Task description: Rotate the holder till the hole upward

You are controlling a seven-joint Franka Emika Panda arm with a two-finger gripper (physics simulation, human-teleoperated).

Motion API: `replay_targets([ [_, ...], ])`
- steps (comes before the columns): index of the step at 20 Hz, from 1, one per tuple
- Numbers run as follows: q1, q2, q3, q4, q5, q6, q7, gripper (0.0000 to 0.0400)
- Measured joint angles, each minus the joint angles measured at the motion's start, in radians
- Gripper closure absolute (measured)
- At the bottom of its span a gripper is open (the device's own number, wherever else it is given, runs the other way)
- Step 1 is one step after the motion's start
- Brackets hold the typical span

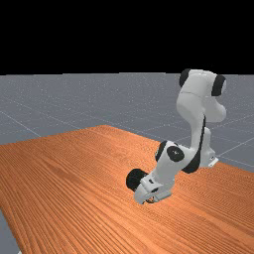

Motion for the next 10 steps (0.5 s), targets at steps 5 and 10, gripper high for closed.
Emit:
replay_targets([
  [5, -0.009, -0.002, -0.005, -0.004, -0.005, -0.018, -0.023, 0.0],
  [10, -0.039, -0.02, -0.014, -0.046, -0.026, 0.039, -0.07, 0.0],
])
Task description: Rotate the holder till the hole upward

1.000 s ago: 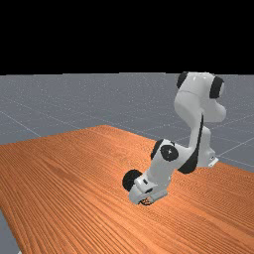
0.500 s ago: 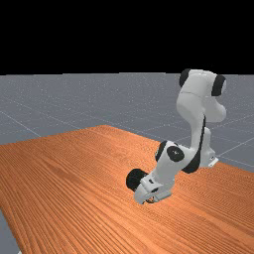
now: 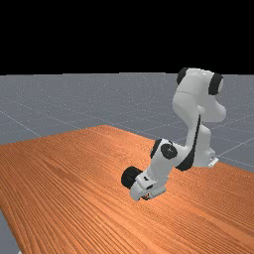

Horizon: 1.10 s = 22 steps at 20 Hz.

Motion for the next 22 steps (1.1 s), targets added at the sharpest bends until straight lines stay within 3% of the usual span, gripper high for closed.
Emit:
replay_targets([
  [1, -0.002, 0.0, -0.001, -0.001, 0.001, 0.0, 0.0, 0.0155],
  [2, -0.004, -0.001, -0.002, -0.002, -0.001, 0.003, -0.002, 0.0251],
  [3, -0.009, 0.006, 0.003, 0.012, 0.015, -0.018, -0.002, 0.0308],
  [6, 0.007, -0.004, -0.006, 0.021, 0.001, -0.015, 0.016, 0.0335],
  [8, -0.011, -0.003, 0.001, 0.006, 0.016, -0.006, 0.001, 0.0327],
  [11, -0.077, -0.072, 0.06, -0.037, 0.102, 0.012, -0.107, 0.0352],
  [13, -0.128, -0.132, 0.108, -0.061, 0.195, -0.003, -0.212, 0.0356],
  [15, -0.117, -0.172, 0.093, -0.065, 0.192, -0.026, -0.214, 0.0356],
  [17, -0.172, -0.2, 0.143, -0.087, 0.292, -0.015, -0.317, 0.0356],
  [18, -0.158, -0.21, 0.128, -0.101, 0.27, -0.006, -0.292, 0.0356],
  [19, -0.195, -0.22, 0.163, -0.118, 0.338, 0.001, -0.359, 0.0355],
  [20, -0.308, -0.22, 0.264, -0.129, 0.576, -0.087, -0.606, 0.0351],
  [22, -0.275, -0.296, 0.21, -0.152, 0.608, -0.145, -0.611, 0.0354],
])
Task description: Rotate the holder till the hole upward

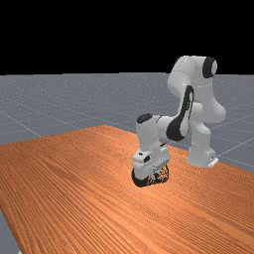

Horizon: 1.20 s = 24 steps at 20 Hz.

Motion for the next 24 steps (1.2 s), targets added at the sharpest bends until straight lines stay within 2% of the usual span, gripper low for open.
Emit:
replay_targets([
  [1, 0.008, -0.038, -0.023, 0.009, 0.053, -0.078, -0.041, 0.0353],
  [2, 0.035, -0.094, -0.059, 0.009, 0.056, -0.107, -0.036, 0.0352],
  [3, 0.094, -0.156, -0.099, -0.002, -0.1, -0.04, 0.096, 0.0358],
  [4, 0.094, -0.181, -0.106, 0.012, -0.062, -0.083, 0.066, 0.0356],
  [5, 0.094, -0.222, -0.115, -0.032, 0.018, -0.096, -0.016, 0.0352],
  [6, 0.074, -0.219, -0.14, -0.068, 0.212, -0.294, -0.2, 0.0348],
  [10, 0.187, -0.461, -0.301, -0.353, 0.296, -0.312, -0.313, 0.035],
  [11, 0.154, -0.475, -0.28, -0.348, 0.35, -0.343, -0.361, 0.035],
  [12, 0.172, -0.418, -0.294, -0.37, 0.374, -0.241, -0.379, 0.0351],
  [13, 0.155, -0.382, -0.291, -0.363, 0.431, -0.286, -0.438, 0.035],
  [14, 0.159, -0.382, -0.3, -0.372, 0.457, -0.251, -0.465, 0.035],
  [15, 0.183, -0.403, -0.308, -0.402, 0.45, -0.126, -0.452, 0.0353],
  [16, 0.158, -0.361, -0.304, -0.379, 0.512, -0.204, -0.525, 0.0351],
  [17, 0.157, -0.342, -0.304, -0.382, 0.547, -0.183, -0.561, 0.0351],
  [18, 0.188, -0.375, -0.3, -0.424, 0.521, -0.01, -0.515, 0.0355],
  [20, 0.196, -0.363, -0.282, -0.443, 0.521, 0.096, -0.501, 0.0356],
  [21, 0.2, -0.36, -0.275, -0.452, 0.5, 0.139, -0.474, 0.0356],
  [22, 0.192, -0.336, -0.276, -0.441, 0.559, 0.107, -0.538, 0.0358],
  [24, 0.19, -0.311, -0.267, -0.427, 0.604, 0.125, -0.58, 0.0358],
])
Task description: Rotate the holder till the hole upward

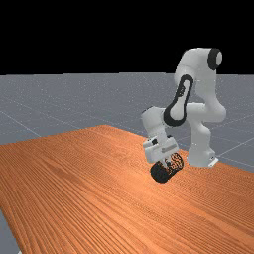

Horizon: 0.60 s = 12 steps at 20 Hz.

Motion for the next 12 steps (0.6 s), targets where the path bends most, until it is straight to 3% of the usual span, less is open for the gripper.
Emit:
replay_targets([
  [2, 0.006, 0.01, 0.013, 0.003, 0.04, 0.03, -0.013, 0.034],
  [3, 0.018, 0.01, 0.02, -0.001, -0.024, 0.067, 0.029, 0.0334],
  [6, 0.02, 0.012, 0.019, 0.01, -0.014, 0.032, -0.021, 0.034],
  [7, 0.013, 0.013, 0.011, 0.014, -0.03, 0.019, -0.04, 0.0219],
  [8, 0.005, 0.013, 0.003, 0.015, -0.038, 0.012, -0.052, 0.0133],
  [9, 0.0, -0.006, 0.001, -0.005, -0.046, 0.016, -0.057, 0.0081],
  [11, 0.004, -0.051, 0.003, -0.056, -0.031, 0.05, -0.032, 0.003],
  [12, 0.02, -0.09, 0.013, -0.107, 0.083, 0.141, -0.102, 0.0018],
])
